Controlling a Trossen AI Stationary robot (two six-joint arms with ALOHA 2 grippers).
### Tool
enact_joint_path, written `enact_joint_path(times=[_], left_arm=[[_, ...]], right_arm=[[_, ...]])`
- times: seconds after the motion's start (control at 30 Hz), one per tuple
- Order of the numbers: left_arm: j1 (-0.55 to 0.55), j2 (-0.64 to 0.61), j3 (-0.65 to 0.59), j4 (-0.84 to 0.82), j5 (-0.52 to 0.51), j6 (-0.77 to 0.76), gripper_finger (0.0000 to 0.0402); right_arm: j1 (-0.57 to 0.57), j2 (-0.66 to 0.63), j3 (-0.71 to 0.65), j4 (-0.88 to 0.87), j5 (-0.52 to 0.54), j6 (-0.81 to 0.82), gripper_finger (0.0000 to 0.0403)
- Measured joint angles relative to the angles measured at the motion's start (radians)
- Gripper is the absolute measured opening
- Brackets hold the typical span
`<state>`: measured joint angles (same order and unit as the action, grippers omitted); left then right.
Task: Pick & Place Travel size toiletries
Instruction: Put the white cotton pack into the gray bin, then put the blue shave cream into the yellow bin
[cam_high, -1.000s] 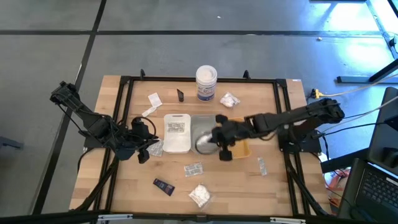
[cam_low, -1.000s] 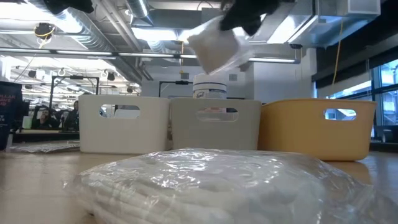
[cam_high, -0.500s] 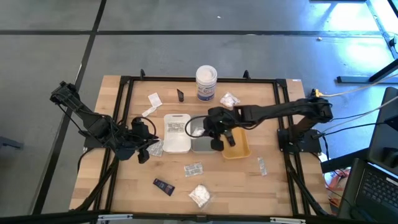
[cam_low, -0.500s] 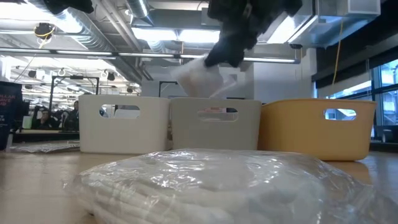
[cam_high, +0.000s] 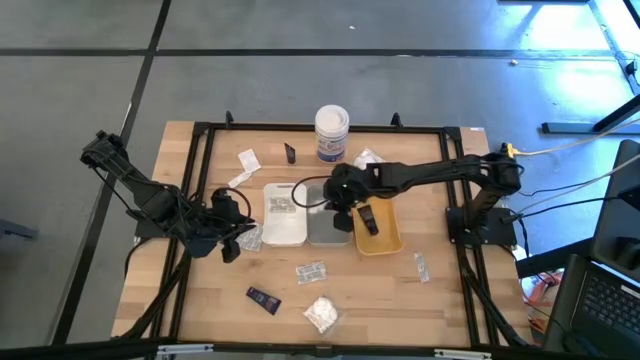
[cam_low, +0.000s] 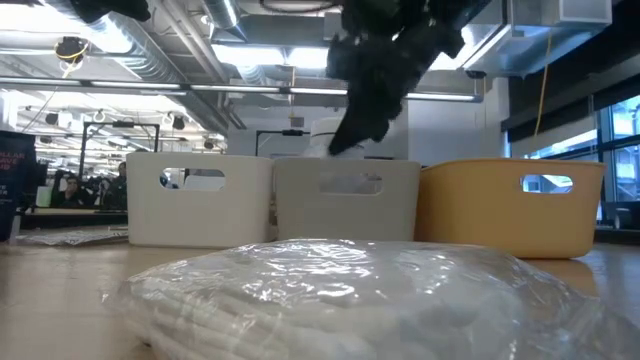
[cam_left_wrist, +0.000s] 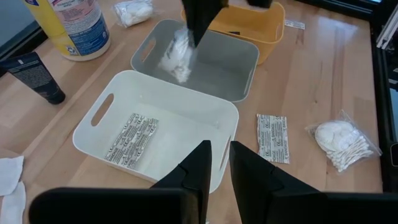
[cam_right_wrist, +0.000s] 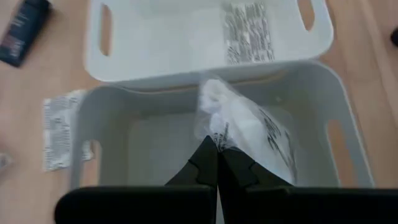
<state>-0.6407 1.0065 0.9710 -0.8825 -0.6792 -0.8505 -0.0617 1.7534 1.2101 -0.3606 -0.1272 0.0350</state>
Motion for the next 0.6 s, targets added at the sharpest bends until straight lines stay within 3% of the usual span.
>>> enact_joint_path(times=[0.23, 0.37, 0.6], left_arm=[[0.0, 0.0, 0.0, 0.0, 0.0, 0.0, 0.0054], [0.0, 0.0, 0.0, 0.0, 0.0, 0.0, 0.0054], [0.0, 0.0, 0.0, 0.0, 0.0, 0.0, 0.0054]], right_arm=[[-0.033, 0.046, -0.001, 0.001, -0.001, 0.006, 0.002], [-0.037, 0.045, -0.001, 0.002, -0.022, 0.001, 0.0072], [-0.045, 0.006, 0.0, -0.028, -0.194, 0.015, 0.0186]])
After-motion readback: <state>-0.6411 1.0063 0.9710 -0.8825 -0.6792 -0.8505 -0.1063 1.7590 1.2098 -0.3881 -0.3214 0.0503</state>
